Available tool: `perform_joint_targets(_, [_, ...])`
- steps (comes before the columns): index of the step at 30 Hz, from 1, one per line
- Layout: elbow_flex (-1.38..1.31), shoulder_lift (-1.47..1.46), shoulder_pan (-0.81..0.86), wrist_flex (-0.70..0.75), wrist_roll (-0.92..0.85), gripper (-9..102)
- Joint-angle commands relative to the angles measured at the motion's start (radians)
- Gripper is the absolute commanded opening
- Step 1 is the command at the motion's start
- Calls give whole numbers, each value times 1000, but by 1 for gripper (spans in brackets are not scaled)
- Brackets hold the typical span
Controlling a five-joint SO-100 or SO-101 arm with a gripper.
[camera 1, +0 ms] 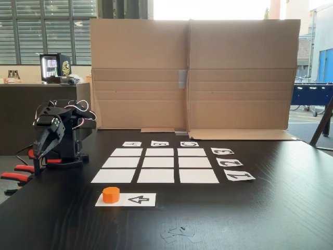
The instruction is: Pick up the round, orange token and place it in the grid on square B2.
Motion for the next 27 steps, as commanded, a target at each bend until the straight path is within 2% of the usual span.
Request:
perform_joint_targets(1, [17,11,46,-83,-74,-1])
perform_joint_targets(14, [14,0,35,-101,-80,0])
perform_joint_targets(17, [-14,-48,18,-126,-81,11])
perform_joint_targets(20, [-100,-147,5,-103,-86,12])
perform_joint_targets(27, [-449,-502,-29,-6,-61,24])
